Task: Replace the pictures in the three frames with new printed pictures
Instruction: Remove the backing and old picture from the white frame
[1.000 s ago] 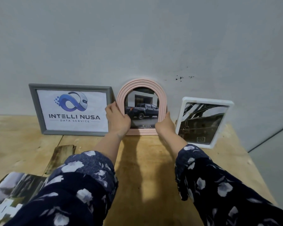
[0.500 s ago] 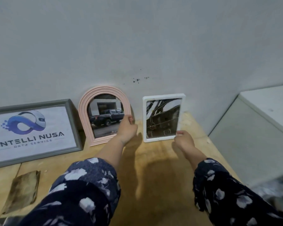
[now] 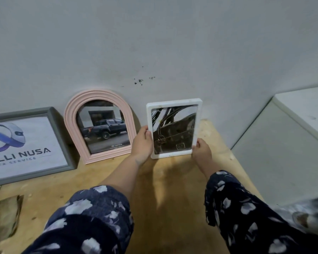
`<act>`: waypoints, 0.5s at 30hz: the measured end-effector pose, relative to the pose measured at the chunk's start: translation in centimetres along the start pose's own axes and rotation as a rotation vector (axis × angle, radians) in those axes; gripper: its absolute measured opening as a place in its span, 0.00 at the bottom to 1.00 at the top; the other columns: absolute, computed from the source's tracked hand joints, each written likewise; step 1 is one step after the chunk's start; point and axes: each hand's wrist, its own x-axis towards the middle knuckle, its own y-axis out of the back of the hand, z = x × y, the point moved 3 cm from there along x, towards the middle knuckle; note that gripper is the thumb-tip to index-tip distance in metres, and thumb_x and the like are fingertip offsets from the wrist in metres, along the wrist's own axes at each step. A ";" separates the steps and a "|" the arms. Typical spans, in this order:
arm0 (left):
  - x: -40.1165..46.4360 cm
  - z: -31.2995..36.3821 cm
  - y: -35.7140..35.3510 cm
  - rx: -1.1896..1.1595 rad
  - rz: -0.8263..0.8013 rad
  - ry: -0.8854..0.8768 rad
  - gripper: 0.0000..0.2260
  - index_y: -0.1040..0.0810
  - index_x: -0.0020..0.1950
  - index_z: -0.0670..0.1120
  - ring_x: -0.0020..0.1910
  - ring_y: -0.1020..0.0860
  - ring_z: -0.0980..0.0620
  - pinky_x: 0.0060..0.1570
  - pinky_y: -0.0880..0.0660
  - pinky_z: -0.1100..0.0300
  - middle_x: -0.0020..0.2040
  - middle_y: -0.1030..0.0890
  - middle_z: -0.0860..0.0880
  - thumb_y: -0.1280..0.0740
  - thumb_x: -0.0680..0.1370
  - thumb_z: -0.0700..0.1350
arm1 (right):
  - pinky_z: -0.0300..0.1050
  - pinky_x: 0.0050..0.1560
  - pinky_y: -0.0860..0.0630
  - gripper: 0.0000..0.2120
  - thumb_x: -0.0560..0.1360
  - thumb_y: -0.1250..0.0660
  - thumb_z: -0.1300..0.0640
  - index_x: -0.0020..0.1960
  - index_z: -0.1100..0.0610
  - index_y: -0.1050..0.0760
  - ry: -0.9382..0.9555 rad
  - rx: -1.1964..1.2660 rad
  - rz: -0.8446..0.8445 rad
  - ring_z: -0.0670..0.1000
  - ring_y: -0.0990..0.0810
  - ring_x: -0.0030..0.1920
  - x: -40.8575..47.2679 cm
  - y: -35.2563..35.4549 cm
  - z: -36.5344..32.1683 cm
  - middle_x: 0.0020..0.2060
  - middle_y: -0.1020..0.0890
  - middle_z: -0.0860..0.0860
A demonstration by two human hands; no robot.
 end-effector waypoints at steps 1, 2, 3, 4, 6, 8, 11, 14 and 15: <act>0.0 -0.1 0.2 -0.004 0.011 0.012 0.15 0.31 0.69 0.44 0.57 0.25 0.46 0.61 0.28 0.51 0.59 0.23 0.44 0.48 0.84 0.44 | 0.50 0.50 0.26 0.11 0.79 0.43 0.64 0.59 0.64 0.28 0.020 0.000 0.009 0.58 0.23 0.50 0.0 0.0 -0.1 0.48 0.22 0.58; 0.1 -0.2 0.3 -0.010 0.023 0.024 0.15 0.30 0.68 0.43 0.56 0.25 0.46 0.60 0.28 0.52 0.58 0.23 0.45 0.48 0.84 0.43 | 0.50 0.51 0.26 0.11 0.79 0.43 0.64 0.60 0.64 0.28 0.039 0.001 0.015 0.57 0.24 0.49 -0.1 -0.1 -0.3 0.49 0.22 0.58; 0.0 -0.1 0.5 -0.022 0.031 0.042 0.15 0.30 0.67 0.43 0.55 0.25 0.47 0.58 0.29 0.54 0.57 0.23 0.45 0.49 0.84 0.43 | 0.49 0.51 0.27 0.12 0.80 0.44 0.64 0.61 0.64 0.29 0.057 -0.003 0.018 0.56 0.25 0.49 -0.3 0.0 -0.6 0.49 0.23 0.58; -0.1 -0.3 0.8 -0.045 0.043 0.049 0.14 0.29 0.66 0.43 0.53 0.26 0.47 0.55 0.29 0.55 0.56 0.24 0.46 0.49 0.84 0.42 | 0.47 0.49 0.28 0.13 0.80 0.44 0.64 0.63 0.63 0.30 0.067 -0.009 0.016 0.54 0.26 0.48 -0.6 0.0 -1.0 0.49 0.23 0.57; -0.7 -0.5 1.5 -0.083 0.060 0.086 0.14 0.29 0.66 0.43 0.52 0.26 0.48 0.54 0.28 0.55 0.55 0.24 0.45 0.49 0.84 0.42 | 0.44 0.47 0.30 0.14 0.81 0.45 0.63 0.66 0.61 0.31 0.075 -0.023 -0.001 0.52 0.26 0.47 -1.1 0.1 -1.8 0.49 0.25 0.54; -1.3 -1.3 2.4 -0.150 0.068 0.127 0.15 0.29 0.67 0.45 0.55 0.24 0.45 0.59 0.26 0.49 0.58 0.23 0.45 0.48 0.84 0.42 | 0.44 0.43 0.30 0.14 0.82 0.46 0.62 0.66 0.59 0.31 0.096 -0.041 -0.029 0.50 0.26 0.43 -2.0 0.2 -2.8 0.48 0.24 0.52; -2.7 -2.6 4.8 -0.280 0.070 0.194 0.12 0.25 0.60 0.50 0.56 0.22 0.43 0.60 0.25 0.42 0.56 0.20 0.43 0.46 0.83 0.43 | 0.41 0.38 0.31 0.14 0.81 0.46 0.62 0.64 0.55 0.30 0.169 -0.073 -0.040 0.48 0.26 0.40 -4.1 0.1 -4.8 0.48 0.22 0.51; -5.5 -2.8 8.6 -0.372 0.208 0.245 0.19 0.38 0.74 0.47 0.63 0.27 0.42 0.65 0.31 0.48 0.64 0.25 0.44 0.45 0.82 0.45 | 0.40 0.40 0.30 0.15 0.81 0.44 0.62 0.65 0.55 0.28 0.286 -0.137 -0.054 0.51 0.23 0.45 -7.1 -0.5 -7.3 0.52 0.20 0.52; -6.6 -2.8 10.1 -0.363 0.289 0.239 0.22 0.44 0.77 0.46 0.67 0.30 0.42 0.64 0.34 0.52 0.66 0.27 0.45 0.46 0.82 0.45 | 0.41 0.43 0.29 0.15 0.80 0.43 0.62 0.66 0.55 0.28 0.329 -0.174 -0.057 0.52 0.22 0.47 -8.1 -0.7 -8.2 0.53 0.20 0.52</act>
